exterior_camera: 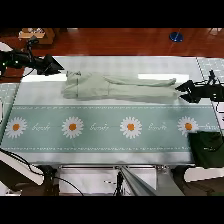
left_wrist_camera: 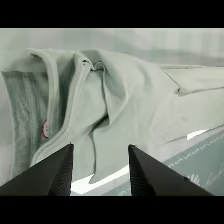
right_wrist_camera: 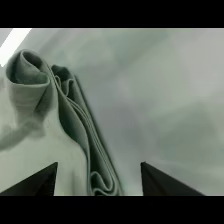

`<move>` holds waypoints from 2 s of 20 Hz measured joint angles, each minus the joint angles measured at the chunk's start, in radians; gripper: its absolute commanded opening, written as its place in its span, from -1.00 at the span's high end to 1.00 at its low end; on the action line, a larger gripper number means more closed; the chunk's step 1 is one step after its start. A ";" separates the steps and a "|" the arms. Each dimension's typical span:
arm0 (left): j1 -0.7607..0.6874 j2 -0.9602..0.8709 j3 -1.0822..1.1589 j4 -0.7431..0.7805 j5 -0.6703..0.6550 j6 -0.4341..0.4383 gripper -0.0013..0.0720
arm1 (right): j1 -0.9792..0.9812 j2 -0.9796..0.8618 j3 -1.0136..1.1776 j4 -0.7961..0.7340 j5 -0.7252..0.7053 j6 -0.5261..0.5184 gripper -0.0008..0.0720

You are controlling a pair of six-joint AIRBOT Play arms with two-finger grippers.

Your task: Fold the shirts.

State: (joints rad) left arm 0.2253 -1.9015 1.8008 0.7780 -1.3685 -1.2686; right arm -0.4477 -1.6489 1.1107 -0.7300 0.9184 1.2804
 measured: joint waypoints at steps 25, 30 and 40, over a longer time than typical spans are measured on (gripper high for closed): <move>-0.255 0.298 0.039 -0.337 -0.045 -0.113 0.89 | 0.039 0.566 0.075 -0.253 0.360 0.000 0.91; -0.463 0.304 0.039 -0.207 -0.052 -0.181 0.89 | 0.039 0.688 0.075 -0.330 0.447 0.042 0.91; -0.763 0.226 0.039 -0.017 -0.048 -0.312 0.89 | 0.039 0.871 0.075 -0.352 0.554 0.082 0.91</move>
State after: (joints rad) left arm -0.5381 -1.6756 1.8393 0.7609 -1.4170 -1.5803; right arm -0.4091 -0.7784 1.1858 -1.0817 1.4727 1.3621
